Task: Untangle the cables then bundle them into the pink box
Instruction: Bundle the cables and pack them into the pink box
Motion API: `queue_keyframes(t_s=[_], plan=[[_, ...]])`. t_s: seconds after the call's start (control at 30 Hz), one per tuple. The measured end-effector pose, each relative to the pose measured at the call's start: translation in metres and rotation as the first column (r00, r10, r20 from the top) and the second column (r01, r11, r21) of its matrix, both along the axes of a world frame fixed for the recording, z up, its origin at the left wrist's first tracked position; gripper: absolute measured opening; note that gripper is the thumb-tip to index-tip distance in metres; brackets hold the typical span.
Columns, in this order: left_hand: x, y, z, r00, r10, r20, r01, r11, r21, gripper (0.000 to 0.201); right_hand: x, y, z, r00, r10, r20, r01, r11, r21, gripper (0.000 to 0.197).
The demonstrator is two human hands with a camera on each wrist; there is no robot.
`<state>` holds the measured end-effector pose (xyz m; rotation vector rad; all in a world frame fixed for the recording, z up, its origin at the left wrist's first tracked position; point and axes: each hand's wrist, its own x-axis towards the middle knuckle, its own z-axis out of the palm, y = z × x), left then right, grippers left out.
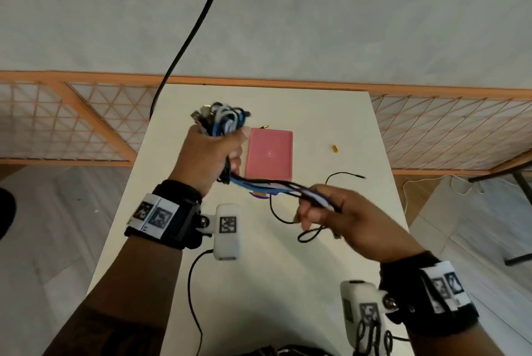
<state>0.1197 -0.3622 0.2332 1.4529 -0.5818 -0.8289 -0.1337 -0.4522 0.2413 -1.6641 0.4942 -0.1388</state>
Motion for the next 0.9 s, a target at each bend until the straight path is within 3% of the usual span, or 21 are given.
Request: queue_keyframes(t_s=[0.07, 0.17, 0.27, 0.37, 0.47, 0.57, 0.73, 0.8, 0.9], plan=[[-0.011, 0.003, -0.004, 0.983, -0.128, 0.132, 0.125, 0.992, 0.033, 0.036, 0.006, -0.006, 0.007, 0.987, -0.11, 0.119, 0.1, 0.992, 0.083, 0.018], [-0.03, 0.004, -0.009, 0.95, -0.313, 0.001, 0.313, 0.95, 0.02, 0.053, 0.023, -0.01, 0.005, 0.951, -0.252, 0.177, 0.228, 0.963, 0.147, 0.026], [-0.046, 0.004, -0.01, 0.889, -0.458, 0.024, 0.458, 0.889, 0.012, 0.032, 0.037, -0.007, 0.007, 0.949, -0.267, 0.167, 0.241, 0.957, 0.163, 0.027], [-0.053, 0.004, -0.012, 0.875, -0.483, -0.045, 0.48, 0.875, -0.053, 0.025, 0.045, -0.004, 0.009, 0.944, -0.278, 0.179, 0.246, 0.952, 0.183, 0.028], [-0.058, 0.004, -0.014, 0.923, -0.381, -0.06, 0.381, 0.924, -0.008, 0.006, 0.052, -0.001, 0.007, 0.938, -0.314, 0.148, 0.289, 0.943, 0.165, 0.026], [-0.059, 0.002, -0.019, 0.955, -0.232, -0.182, 0.238, 0.971, 0.009, 0.009, 0.054, 0.002, 0.001, 0.925, -0.358, 0.124, 0.333, 0.924, 0.186, 0.017], [-0.041, -0.003, -0.002, 0.841, -0.061, -0.538, 0.058, 0.998, -0.023, 0.025, 0.041, 0.0, -0.012, 0.971, -0.237, -0.013, 0.237, 0.96, 0.148, 0.022], [-0.034, -0.007, 0.003, 0.84, -0.019, -0.543, 0.001, 0.999, -0.034, 0.027, 0.037, 0.004, -0.02, 0.985, -0.171, -0.023, 0.172, 0.962, 0.212, 0.018], [-0.031, -0.011, 0.002, 0.845, 0.015, -0.534, -0.049, 0.998, -0.05, 0.021, 0.034, 0.017, -0.031, 0.984, -0.176, 0.042, 0.158, 0.951, 0.267, 0.032]])
